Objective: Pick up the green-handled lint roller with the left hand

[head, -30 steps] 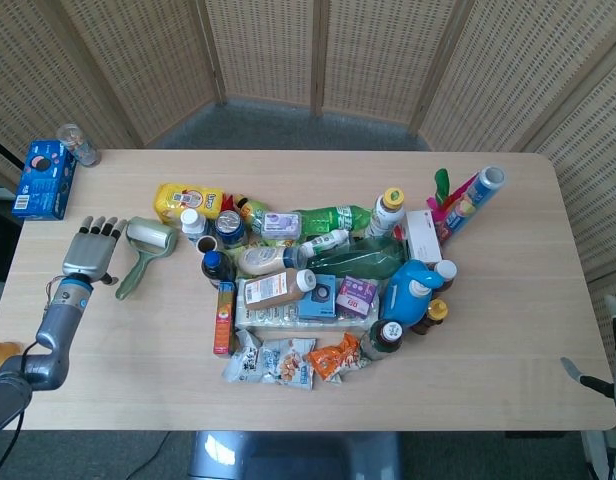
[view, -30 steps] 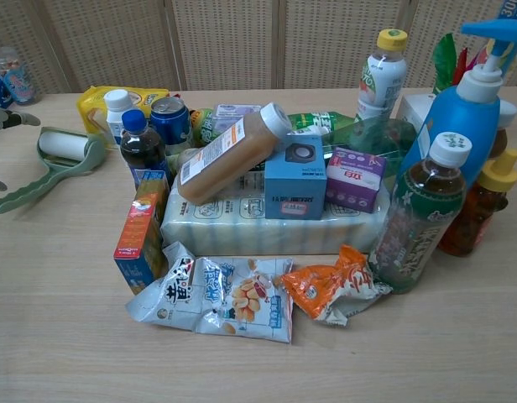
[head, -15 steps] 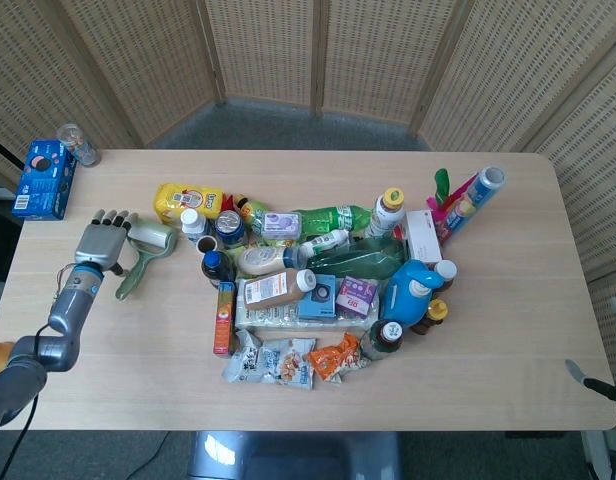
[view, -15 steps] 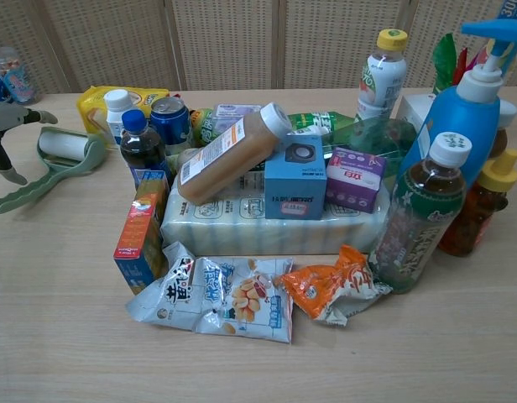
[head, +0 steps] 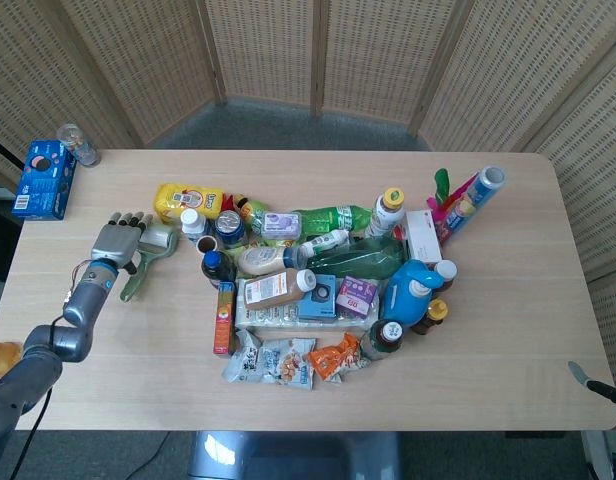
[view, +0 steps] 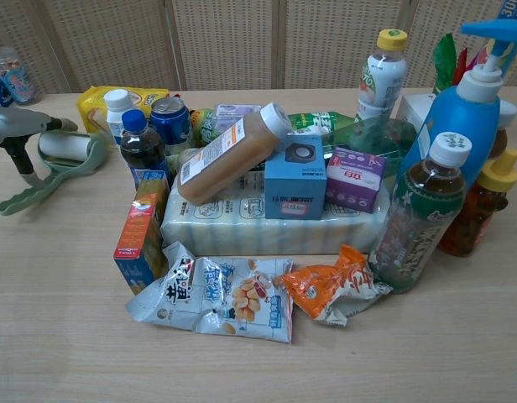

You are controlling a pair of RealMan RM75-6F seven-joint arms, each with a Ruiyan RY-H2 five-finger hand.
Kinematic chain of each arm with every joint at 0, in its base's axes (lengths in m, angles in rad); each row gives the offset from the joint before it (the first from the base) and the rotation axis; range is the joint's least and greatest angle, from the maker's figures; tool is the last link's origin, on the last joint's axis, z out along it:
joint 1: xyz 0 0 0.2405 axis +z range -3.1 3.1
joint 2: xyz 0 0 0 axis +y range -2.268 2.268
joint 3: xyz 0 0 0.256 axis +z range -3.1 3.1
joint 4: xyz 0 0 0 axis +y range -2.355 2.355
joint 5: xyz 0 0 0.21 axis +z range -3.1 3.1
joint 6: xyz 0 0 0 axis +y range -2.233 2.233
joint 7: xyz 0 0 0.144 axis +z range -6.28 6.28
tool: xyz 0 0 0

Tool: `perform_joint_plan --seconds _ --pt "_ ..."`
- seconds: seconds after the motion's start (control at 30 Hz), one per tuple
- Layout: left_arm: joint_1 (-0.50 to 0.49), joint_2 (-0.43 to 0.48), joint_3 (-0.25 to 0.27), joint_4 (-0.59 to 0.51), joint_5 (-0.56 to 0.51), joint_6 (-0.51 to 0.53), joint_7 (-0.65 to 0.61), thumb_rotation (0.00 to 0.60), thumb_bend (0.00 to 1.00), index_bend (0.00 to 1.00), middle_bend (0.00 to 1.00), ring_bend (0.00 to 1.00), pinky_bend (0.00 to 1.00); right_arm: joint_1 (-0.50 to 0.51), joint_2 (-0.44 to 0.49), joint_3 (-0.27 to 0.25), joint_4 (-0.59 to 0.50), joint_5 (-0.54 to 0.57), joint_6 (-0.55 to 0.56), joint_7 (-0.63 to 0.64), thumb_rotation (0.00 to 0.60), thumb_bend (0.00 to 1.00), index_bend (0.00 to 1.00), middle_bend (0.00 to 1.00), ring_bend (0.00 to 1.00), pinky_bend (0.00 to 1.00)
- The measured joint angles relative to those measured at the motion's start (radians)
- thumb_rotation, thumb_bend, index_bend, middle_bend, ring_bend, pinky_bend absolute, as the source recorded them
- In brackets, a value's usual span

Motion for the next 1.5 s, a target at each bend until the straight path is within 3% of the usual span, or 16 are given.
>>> perform_joint_plan --seconds 0.4,0.57,0.67,0.83,0.97,1.2,1.33,1.5 --pt "0.013 0.021 0.018 -0.037 0.030 0.004 -0.073 0.600 0.07 0.00 0.00 0.00 0.00 -0.007 -0.001 0.001 0.013 -0.006 0.006 0.027 0.497 0.03 0.00 0.00 0.00 0.00" --pt "0.020 0.028 0.036 -0.058 0.047 0.001 -0.089 0.600 0.06 0.06 0.00 0.09 0.01 -0.007 -0.002 0.001 0.017 -0.010 0.004 0.036 0.499 0.04 0.00 0.00 0.00 0.00" --pt "0.022 0.032 0.042 -0.077 0.056 0.001 -0.102 0.600 0.06 0.16 0.05 0.25 0.14 -0.010 -0.002 0.001 0.018 -0.012 0.007 0.039 0.495 0.03 0.00 0.00 0.00 0.00" --pt "0.028 0.044 0.055 -0.110 0.077 0.012 -0.132 0.600 0.07 0.22 0.15 0.37 0.23 -0.014 0.000 0.001 0.020 -0.012 0.010 0.049 0.495 0.03 0.00 0.00 0.00 0.00" --pt "0.037 0.051 0.067 -0.130 0.097 0.029 -0.163 0.600 0.12 0.30 0.23 0.42 0.28 -0.016 0.000 0.001 0.022 -0.014 0.010 0.055 0.499 0.04 0.00 0.00 0.00 0.00" --pt "0.053 0.054 0.079 -0.134 0.121 0.072 -0.215 0.600 0.23 0.40 0.37 0.55 0.46 -0.017 -0.001 0.002 0.027 -0.016 0.009 0.067 0.497 0.04 0.00 0.00 0.00 0.00" --pt "0.066 0.047 0.078 -0.123 0.127 0.109 -0.240 0.600 0.33 0.51 0.46 0.65 0.57 -0.020 0.000 0.002 0.028 -0.018 0.012 0.072 0.494 0.03 0.00 0.00 0.00 0.00" --pt "0.088 0.047 0.075 -0.108 0.135 0.172 -0.291 0.600 0.35 0.52 0.48 0.67 0.60 -0.020 0.002 0.004 0.027 -0.022 0.014 0.075 0.497 0.04 0.00 0.00 0.00 0.00"
